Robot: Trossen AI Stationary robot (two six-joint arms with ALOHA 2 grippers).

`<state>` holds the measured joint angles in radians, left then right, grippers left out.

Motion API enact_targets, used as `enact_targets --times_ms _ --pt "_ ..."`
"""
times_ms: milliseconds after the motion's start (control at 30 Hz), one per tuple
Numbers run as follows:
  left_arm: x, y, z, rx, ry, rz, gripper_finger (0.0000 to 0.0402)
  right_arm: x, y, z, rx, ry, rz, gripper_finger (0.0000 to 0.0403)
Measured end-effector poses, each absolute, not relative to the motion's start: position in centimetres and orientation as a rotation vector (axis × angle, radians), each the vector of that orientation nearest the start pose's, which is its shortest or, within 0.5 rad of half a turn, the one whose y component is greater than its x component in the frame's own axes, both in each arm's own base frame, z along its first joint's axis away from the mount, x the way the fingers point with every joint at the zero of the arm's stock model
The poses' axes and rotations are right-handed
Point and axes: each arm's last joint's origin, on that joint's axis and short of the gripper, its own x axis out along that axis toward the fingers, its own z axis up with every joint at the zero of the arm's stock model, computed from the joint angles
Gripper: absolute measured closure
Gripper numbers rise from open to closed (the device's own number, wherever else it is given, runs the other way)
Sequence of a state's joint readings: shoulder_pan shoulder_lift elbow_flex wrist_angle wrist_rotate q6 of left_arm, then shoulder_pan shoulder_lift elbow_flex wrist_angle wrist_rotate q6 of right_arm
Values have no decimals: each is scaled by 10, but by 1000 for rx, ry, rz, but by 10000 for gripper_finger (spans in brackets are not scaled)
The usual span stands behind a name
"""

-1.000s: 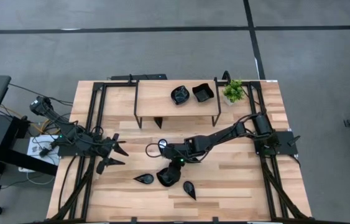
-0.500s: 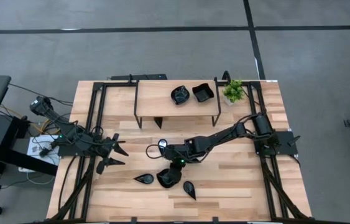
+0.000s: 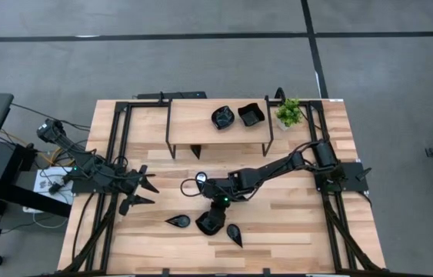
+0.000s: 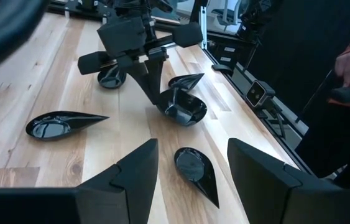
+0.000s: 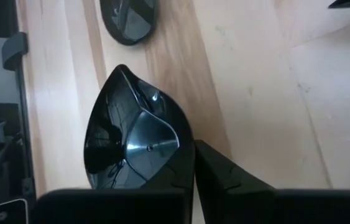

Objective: Pick & Place Mini shaped plates
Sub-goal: Stack the black leaf shaped plate on the black leaf shaped plate on the shelf

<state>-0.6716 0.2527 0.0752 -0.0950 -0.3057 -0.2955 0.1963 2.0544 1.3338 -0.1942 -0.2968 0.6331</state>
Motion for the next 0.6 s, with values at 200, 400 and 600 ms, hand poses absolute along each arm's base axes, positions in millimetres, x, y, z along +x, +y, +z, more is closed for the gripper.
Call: enact_targets --times_ms 200,400,600 --pt "90 -60 160 -164 289 -324 206 415 90 159 668 997 170 399" --pt "90 -61 160 -165 288 -325 206 420 84 189 684 907 184 398" --pt "90 -61 160 -164 290 -325 206 423 76 221 682 813 190 398"
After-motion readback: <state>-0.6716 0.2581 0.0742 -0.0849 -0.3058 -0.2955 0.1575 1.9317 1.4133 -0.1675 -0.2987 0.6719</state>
